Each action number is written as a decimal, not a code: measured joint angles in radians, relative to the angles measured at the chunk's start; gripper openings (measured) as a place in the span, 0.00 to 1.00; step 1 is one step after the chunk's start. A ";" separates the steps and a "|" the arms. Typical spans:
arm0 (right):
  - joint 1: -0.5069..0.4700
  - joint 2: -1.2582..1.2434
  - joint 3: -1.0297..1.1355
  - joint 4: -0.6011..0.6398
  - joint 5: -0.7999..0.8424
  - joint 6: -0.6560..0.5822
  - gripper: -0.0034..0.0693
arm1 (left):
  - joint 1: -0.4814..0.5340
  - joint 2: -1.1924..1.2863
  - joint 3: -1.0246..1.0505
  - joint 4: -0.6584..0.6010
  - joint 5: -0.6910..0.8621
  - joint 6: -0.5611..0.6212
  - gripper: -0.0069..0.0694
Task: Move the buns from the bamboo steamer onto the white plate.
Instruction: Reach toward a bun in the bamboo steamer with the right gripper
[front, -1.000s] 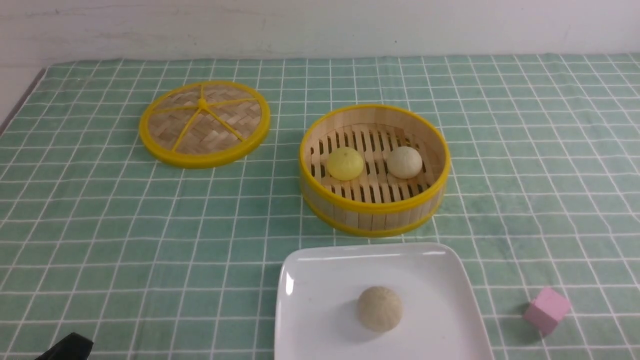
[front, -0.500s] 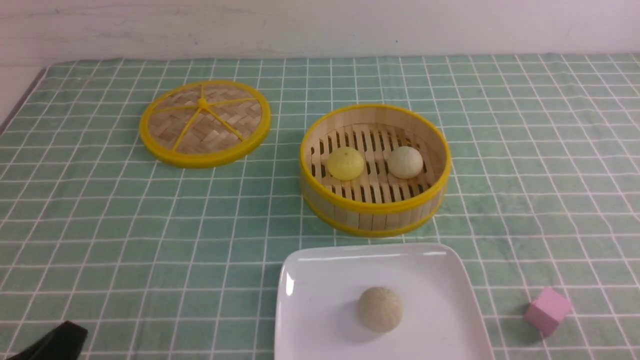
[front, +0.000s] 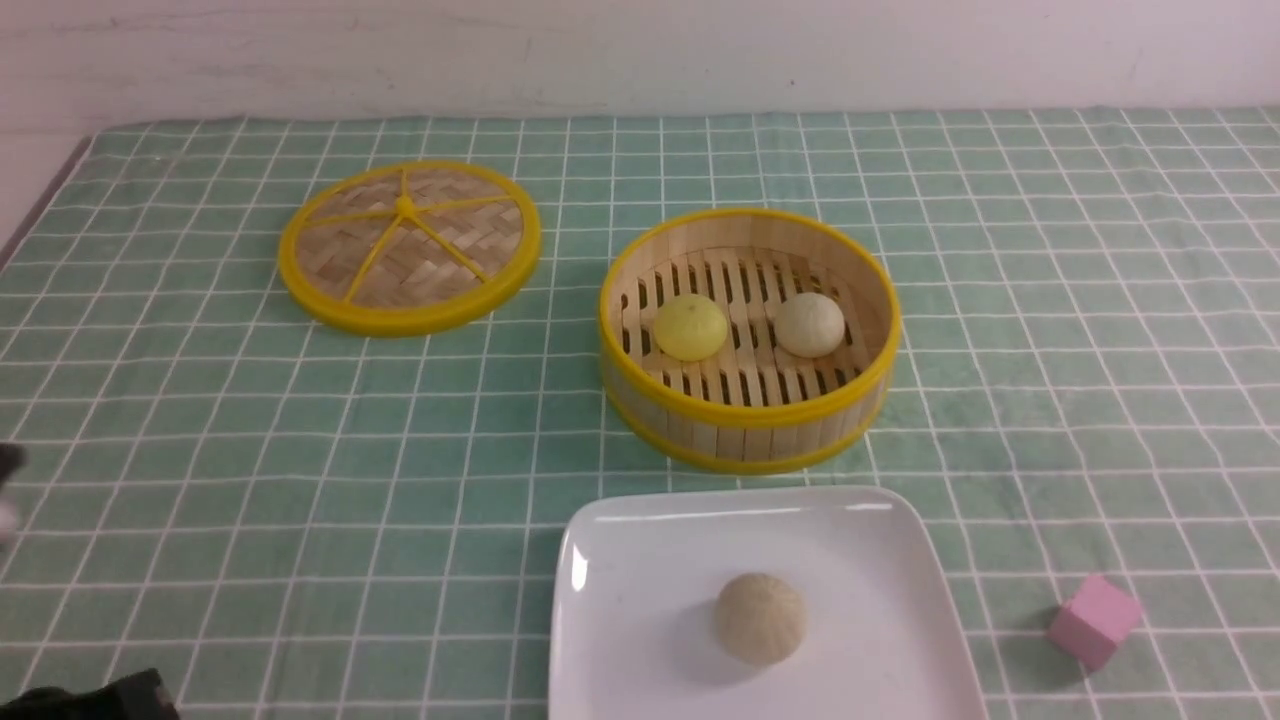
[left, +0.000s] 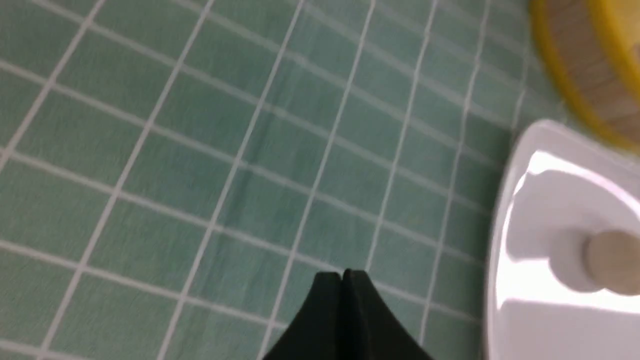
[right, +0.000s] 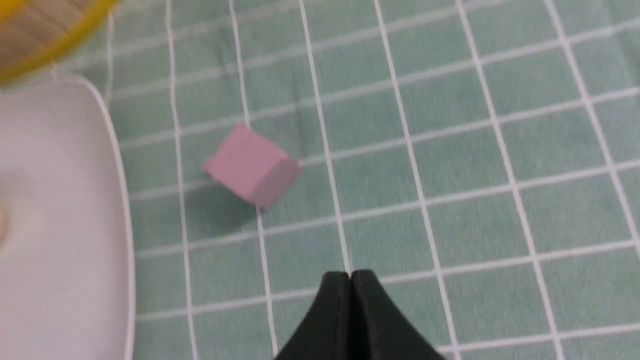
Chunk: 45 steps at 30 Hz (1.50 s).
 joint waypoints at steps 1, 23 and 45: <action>0.000 0.052 -0.020 0.023 0.018 -0.038 0.05 | 0.000 0.044 -0.012 -0.011 0.011 0.030 0.09; 0.377 0.993 -0.824 0.232 0.001 -0.408 0.16 | 0.000 0.433 -0.089 -0.321 -0.007 0.419 0.13; 0.417 1.404 -1.117 -0.107 -0.241 -0.159 0.27 | 0.000 0.434 -0.089 -0.322 -0.015 0.419 0.18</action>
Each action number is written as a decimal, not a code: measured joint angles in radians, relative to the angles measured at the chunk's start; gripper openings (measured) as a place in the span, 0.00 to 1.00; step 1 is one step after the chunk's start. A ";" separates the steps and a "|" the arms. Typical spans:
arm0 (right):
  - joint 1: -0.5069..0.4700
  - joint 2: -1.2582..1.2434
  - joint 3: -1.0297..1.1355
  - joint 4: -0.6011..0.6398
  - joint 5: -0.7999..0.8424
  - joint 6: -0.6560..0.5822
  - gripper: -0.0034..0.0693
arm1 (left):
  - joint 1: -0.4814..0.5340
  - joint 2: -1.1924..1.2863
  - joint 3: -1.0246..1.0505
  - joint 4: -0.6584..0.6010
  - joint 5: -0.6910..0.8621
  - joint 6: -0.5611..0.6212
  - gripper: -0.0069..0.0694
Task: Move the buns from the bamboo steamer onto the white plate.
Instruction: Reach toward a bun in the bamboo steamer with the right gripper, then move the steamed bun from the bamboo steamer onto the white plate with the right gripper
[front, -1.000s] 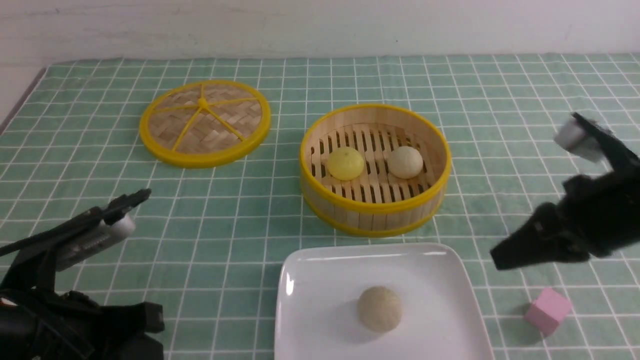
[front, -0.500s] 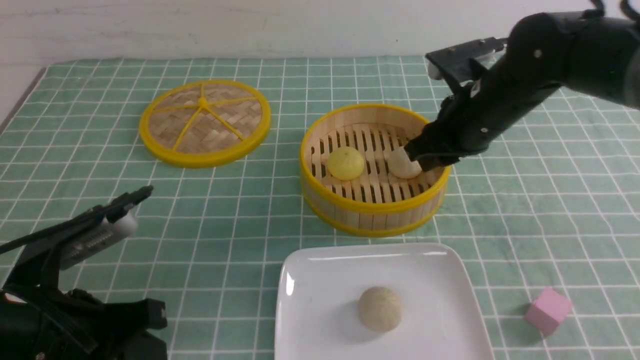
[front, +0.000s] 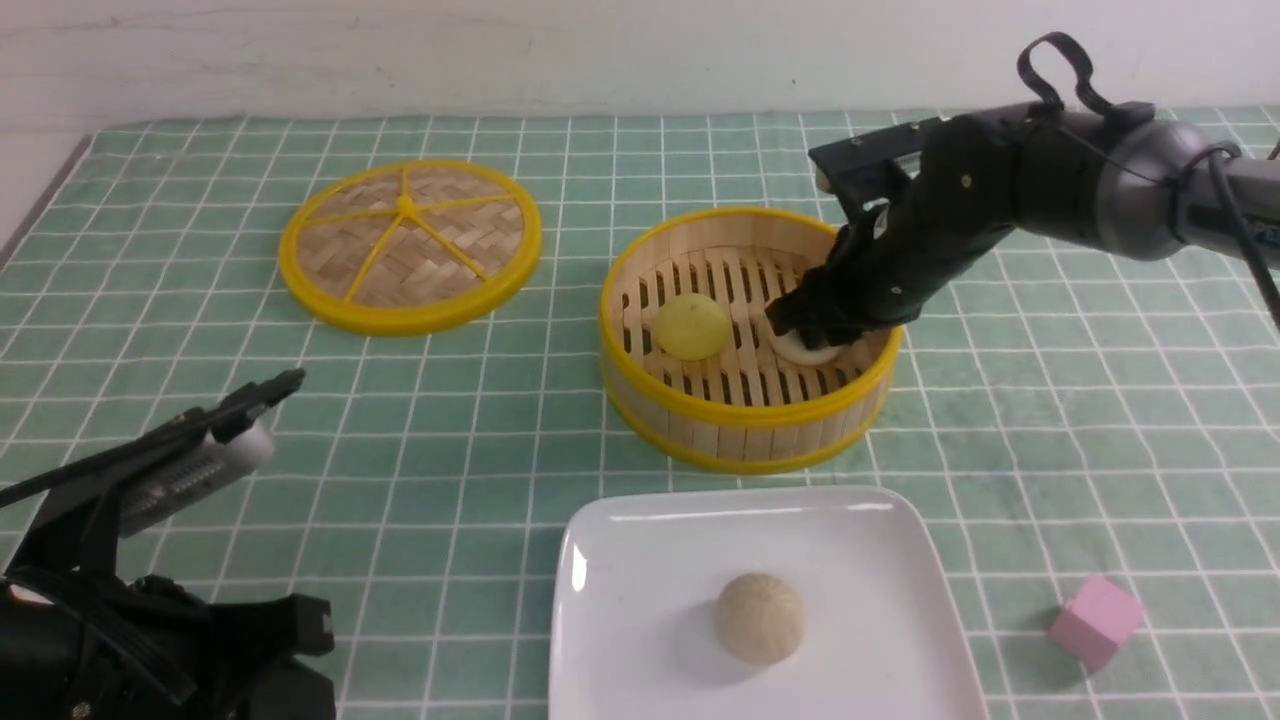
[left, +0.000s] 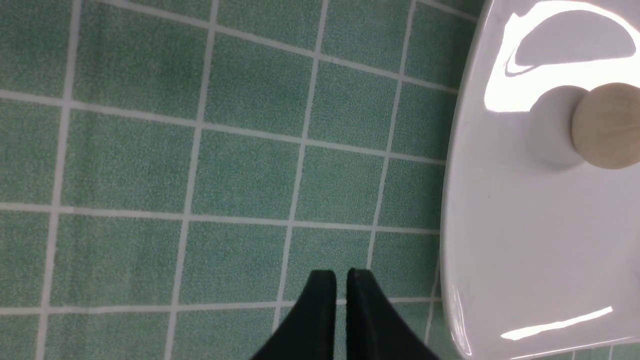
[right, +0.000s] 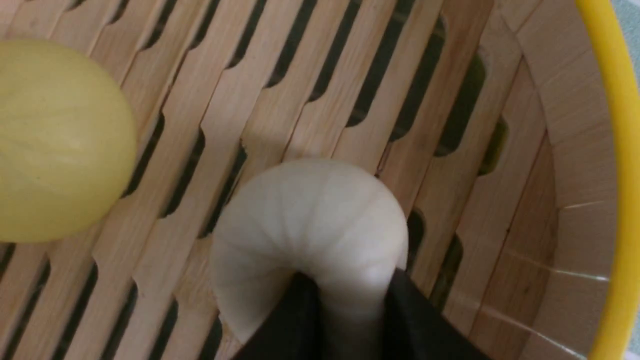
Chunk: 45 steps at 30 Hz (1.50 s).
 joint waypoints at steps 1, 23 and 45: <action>0.000 -0.001 0.000 0.000 0.001 0.000 0.19 | 0.000 0.000 0.000 0.000 0.000 0.000 0.18; 0.023 -0.661 0.696 0.368 0.083 -0.135 0.07 | 0.000 0.000 0.000 0.001 -0.048 0.000 0.22; 0.156 -0.564 0.805 0.420 -0.077 -0.335 0.66 | 0.000 0.000 0.000 0.001 -0.092 0.000 0.26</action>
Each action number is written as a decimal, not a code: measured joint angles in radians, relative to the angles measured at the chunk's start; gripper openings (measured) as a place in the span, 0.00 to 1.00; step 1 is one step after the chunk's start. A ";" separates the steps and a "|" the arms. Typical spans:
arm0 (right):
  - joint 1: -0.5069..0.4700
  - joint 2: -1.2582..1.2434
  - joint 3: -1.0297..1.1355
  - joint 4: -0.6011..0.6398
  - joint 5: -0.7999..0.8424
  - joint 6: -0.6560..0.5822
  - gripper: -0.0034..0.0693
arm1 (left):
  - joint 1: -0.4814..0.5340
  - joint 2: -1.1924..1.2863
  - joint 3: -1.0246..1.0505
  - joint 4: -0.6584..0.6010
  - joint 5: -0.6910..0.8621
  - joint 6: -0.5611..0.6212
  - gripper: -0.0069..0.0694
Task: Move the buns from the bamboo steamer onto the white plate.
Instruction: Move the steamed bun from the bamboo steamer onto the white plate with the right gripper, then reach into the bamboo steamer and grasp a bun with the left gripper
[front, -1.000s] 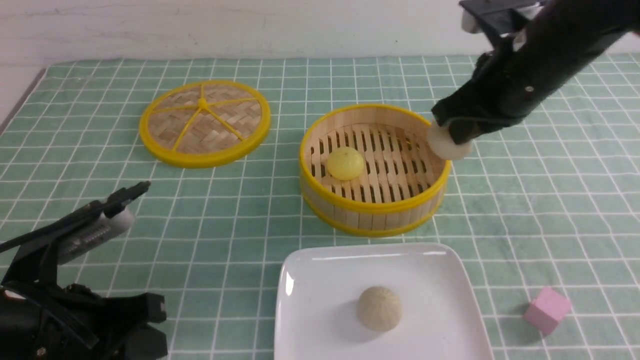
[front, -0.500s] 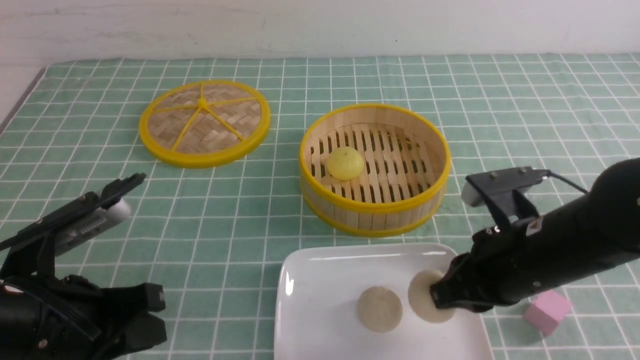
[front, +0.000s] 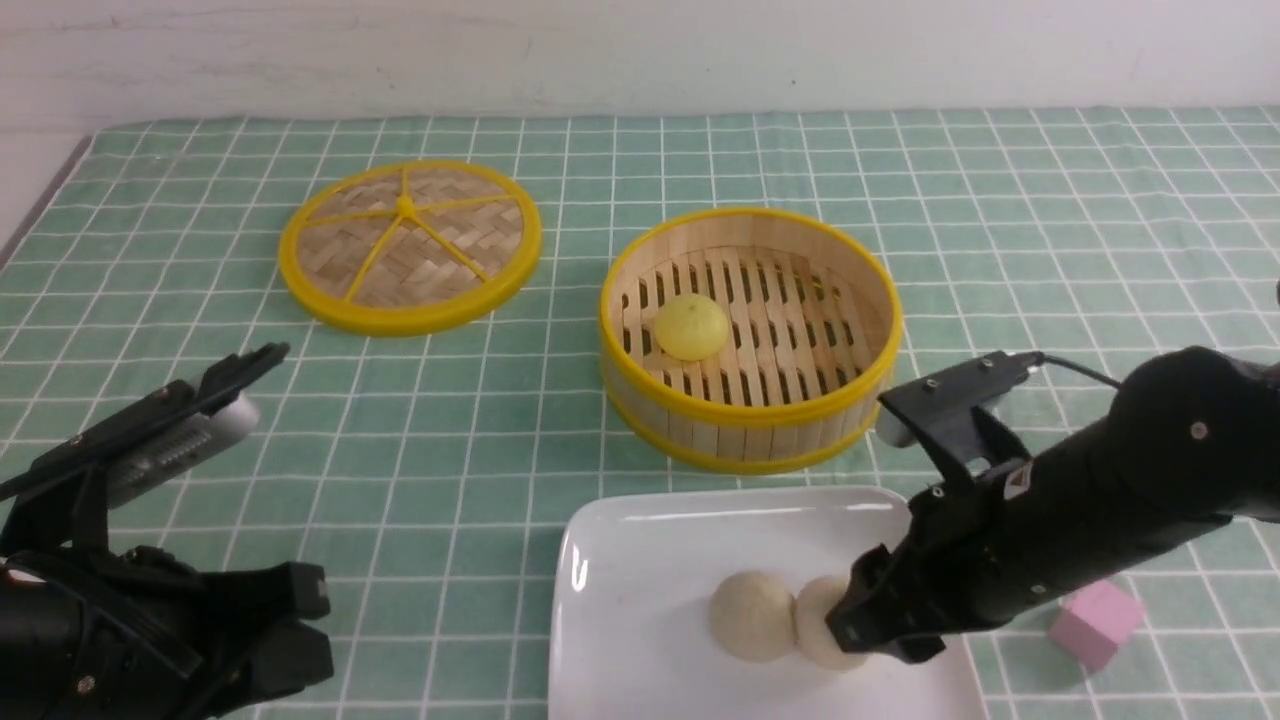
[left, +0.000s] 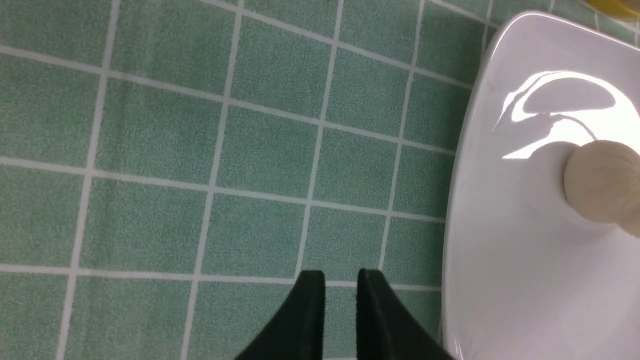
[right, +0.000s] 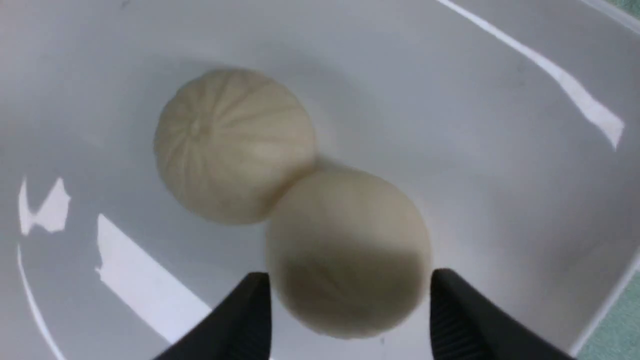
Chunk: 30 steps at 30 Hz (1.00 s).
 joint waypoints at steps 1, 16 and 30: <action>0.000 -0.021 -0.014 -0.037 0.035 0.014 0.69 | 0.000 0.000 0.000 0.000 0.000 0.000 0.26; 0.000 -0.444 -0.188 -0.627 0.599 0.353 0.27 | 0.000 0.017 -0.081 0.004 -0.007 0.000 0.24; 0.000 -0.854 0.027 -0.700 0.611 0.441 0.03 | -0.160 0.393 -0.605 -0.006 0.197 0.015 0.09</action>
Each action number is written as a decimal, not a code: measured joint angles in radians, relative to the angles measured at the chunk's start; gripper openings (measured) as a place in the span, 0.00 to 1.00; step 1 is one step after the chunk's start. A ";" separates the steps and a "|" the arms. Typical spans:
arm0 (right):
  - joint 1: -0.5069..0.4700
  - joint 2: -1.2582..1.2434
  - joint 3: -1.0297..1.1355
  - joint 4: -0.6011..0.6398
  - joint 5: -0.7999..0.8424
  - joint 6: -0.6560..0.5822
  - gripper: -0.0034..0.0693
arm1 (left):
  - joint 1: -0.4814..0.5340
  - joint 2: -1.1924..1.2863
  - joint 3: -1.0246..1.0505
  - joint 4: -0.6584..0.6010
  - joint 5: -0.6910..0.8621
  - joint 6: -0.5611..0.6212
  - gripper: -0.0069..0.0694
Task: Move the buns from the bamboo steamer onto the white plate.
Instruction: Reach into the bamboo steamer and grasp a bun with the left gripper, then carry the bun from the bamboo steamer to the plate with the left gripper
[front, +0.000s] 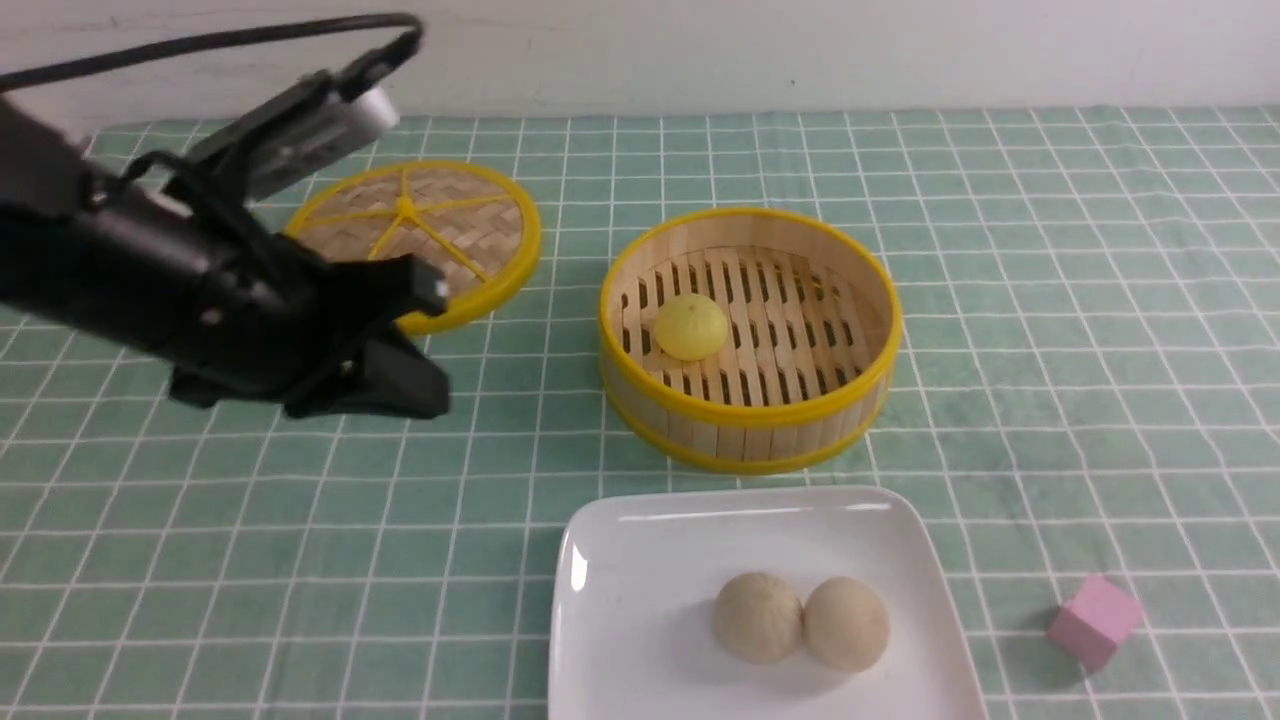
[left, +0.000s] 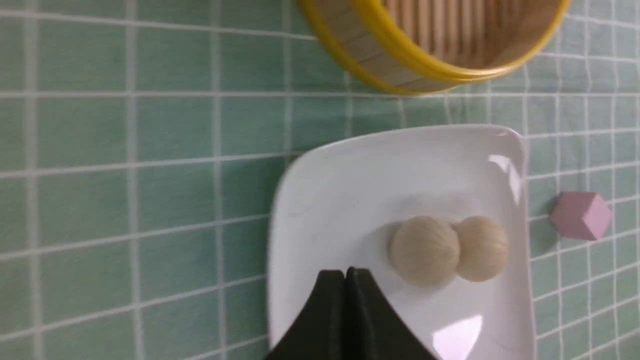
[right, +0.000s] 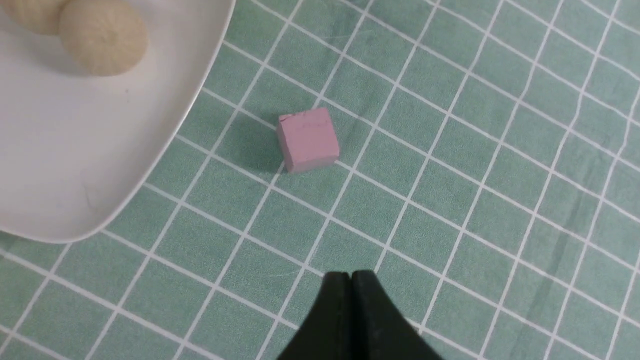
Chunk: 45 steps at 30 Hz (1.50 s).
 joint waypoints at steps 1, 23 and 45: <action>0.000 -0.035 0.041 0.000 -0.038 0.000 0.03 | -0.071 0.070 -0.084 0.013 0.002 -0.022 0.09; 0.000 -0.068 0.137 0.011 -0.161 0.002 0.04 | -0.299 0.856 -0.996 0.446 0.090 -0.469 0.55; 0.000 -0.068 0.146 0.008 -0.187 0.002 0.06 | -0.299 0.548 -0.998 0.565 0.315 -0.249 0.12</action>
